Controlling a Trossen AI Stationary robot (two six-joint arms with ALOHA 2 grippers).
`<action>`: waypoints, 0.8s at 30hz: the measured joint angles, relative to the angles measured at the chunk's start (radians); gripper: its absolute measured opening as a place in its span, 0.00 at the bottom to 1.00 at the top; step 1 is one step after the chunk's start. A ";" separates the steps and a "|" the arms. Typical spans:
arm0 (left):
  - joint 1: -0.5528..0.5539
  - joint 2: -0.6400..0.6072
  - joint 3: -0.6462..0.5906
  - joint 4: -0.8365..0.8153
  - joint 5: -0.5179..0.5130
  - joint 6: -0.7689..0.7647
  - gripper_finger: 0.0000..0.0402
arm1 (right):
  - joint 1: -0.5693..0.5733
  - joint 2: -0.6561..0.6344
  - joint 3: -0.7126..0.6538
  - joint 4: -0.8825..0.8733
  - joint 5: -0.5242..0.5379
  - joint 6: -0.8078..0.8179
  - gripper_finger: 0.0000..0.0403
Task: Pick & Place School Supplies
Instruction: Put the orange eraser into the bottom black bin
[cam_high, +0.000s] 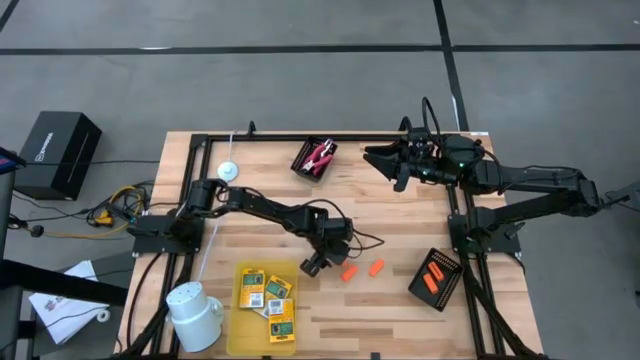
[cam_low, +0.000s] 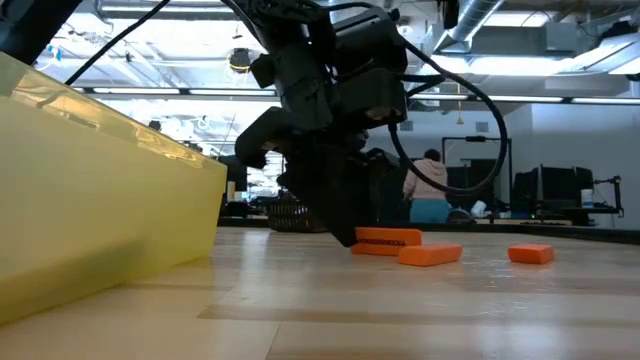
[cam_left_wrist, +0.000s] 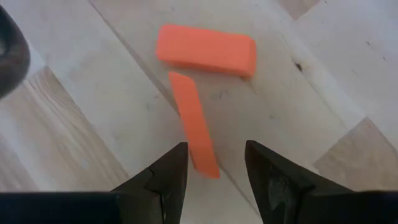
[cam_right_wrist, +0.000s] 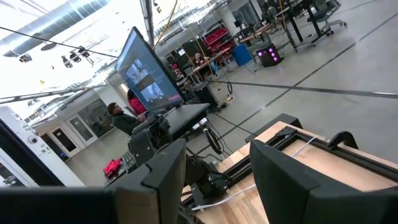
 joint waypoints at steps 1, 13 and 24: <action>0.000 0.000 0.000 -0.001 0.000 0.000 0.38 | 0.000 0.000 0.000 0.000 0.000 0.000 0.42; 0.000 0.021 0.000 0.024 0.001 -0.041 0.33 | 0.000 0.000 0.000 0.003 0.000 0.000 0.42; 0.006 0.023 -0.002 0.072 -0.009 -0.171 0.06 | 0.000 0.000 0.000 0.010 0.000 0.000 0.42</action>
